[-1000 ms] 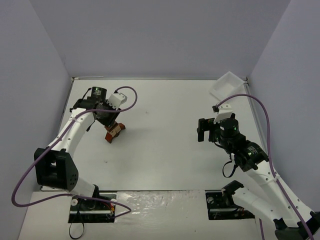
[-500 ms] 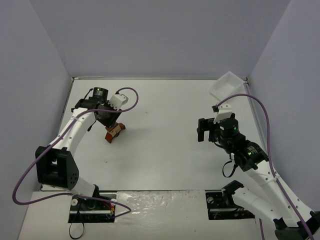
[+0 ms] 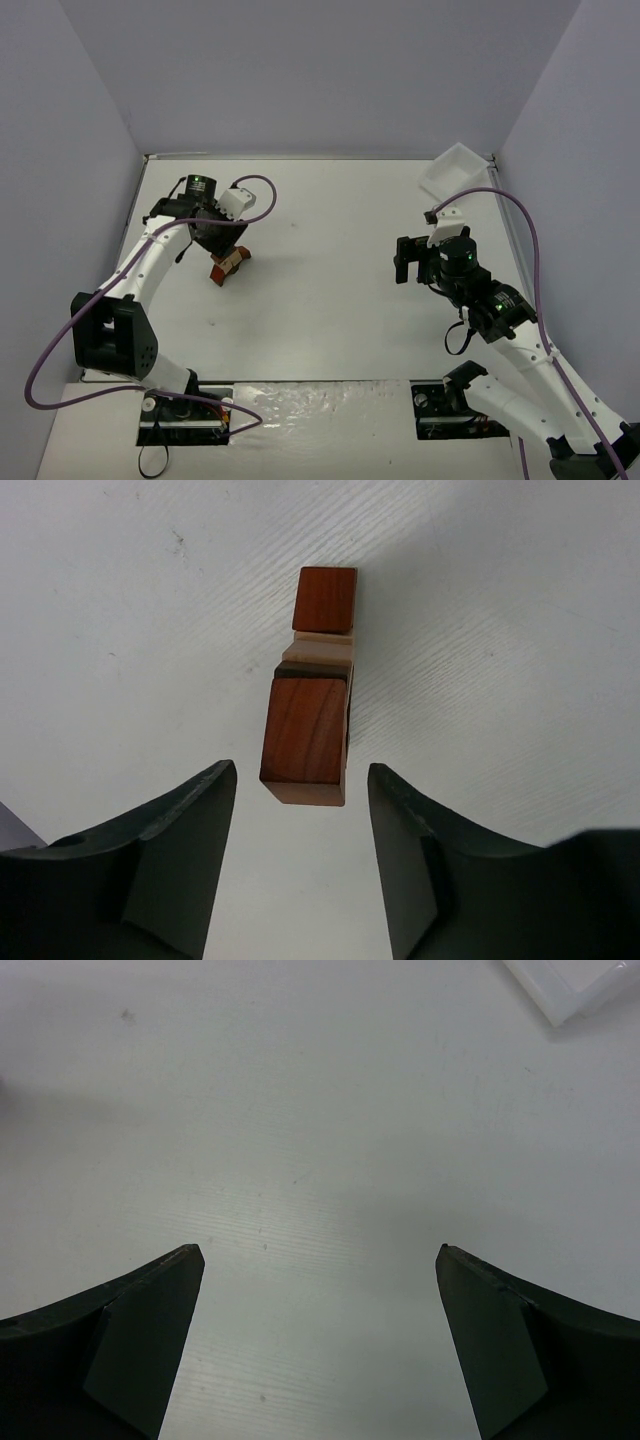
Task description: Build the wood block tower
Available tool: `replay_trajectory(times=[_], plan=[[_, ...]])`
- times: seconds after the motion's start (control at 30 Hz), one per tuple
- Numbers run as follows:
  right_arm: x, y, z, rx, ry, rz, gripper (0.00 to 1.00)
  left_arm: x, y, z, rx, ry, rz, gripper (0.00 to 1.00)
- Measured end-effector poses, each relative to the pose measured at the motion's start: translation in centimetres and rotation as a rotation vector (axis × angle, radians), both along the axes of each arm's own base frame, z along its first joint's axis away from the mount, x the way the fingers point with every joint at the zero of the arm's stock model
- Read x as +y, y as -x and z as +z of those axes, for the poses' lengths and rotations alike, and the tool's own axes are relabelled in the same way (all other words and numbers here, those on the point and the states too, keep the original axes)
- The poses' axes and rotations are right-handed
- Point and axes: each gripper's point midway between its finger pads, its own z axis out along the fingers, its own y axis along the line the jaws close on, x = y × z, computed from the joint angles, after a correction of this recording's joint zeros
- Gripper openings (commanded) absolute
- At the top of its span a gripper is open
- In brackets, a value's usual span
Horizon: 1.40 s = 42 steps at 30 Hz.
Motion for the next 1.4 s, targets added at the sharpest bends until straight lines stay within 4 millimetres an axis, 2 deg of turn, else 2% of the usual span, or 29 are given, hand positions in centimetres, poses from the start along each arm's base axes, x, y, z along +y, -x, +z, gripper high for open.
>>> replay_trajectory(times=[0.03, 0.2, 0.33, 0.43, 0.57, 0.73, 0.83, 1.0, 1.1, 1.27, 1.4], plan=[[0.0, 0.0, 0.0, 0.0, 0.0, 0.0, 1.0, 0.0, 0.0, 0.0, -0.001, 0.0, 0.0, 0.7], [0.0, 0.0, 0.0, 0.0, 0.0, 0.0, 1.0, 0.0, 0.1, 0.6, -0.016, 0.006, 0.003, 0.83], [0.0, 0.0, 0.1, -0.002, 0.0, 0.001, 1.0, -0.2, 0.2, 2.6, -0.065, 0.034, 0.029, 0.89], [0.0, -0.1, 0.9, -0.015, -0.002, 0.001, 1.0, -0.1, -0.1, 6.5, -0.165, 0.071, 0.08, 0.91], [-0.4, -0.5, 4.2, -0.089, -0.015, -0.017, 1.0, 0.8, 0.7, 13.3, -0.361, 0.13, 0.196, 0.94], [-2.3, -0.8, 9.0, -0.21, -0.01, -0.103, 1.0, 4.2, 5.6, 20.5, -0.609, 0.196, 0.421, 0.97], [-4.2, -0.3, 11.3, -0.28, 0.001, -0.174, 1.0, 6.5, 9.3, 23.1, -0.739, 0.241, 0.558, 0.97], [-7.5, 1.1, 13.7, -0.367, 0.031, -0.287, 1.0, 10.1, 15.7, 23.8, -0.884, 0.282, 0.741, 0.97], [-8.7, 1.8, 14.5, -0.399, 0.048, -0.323, 1.0, 11.4, 17.9, 23.2, -0.918, 0.286, 0.804, 0.97], [-9.4, 2.5, 15.0, -0.422, 0.05, -0.341, 1.0, 12.3, 18.7, 20.1, -0.853, 0.216, 0.854, 0.97], [-9.7, 3.1, 14.5, -0.426, 0.047, -0.34, 1.0, 12.8, 19.0, 18.1, -0.8, 0.153, 0.872, 0.97]])
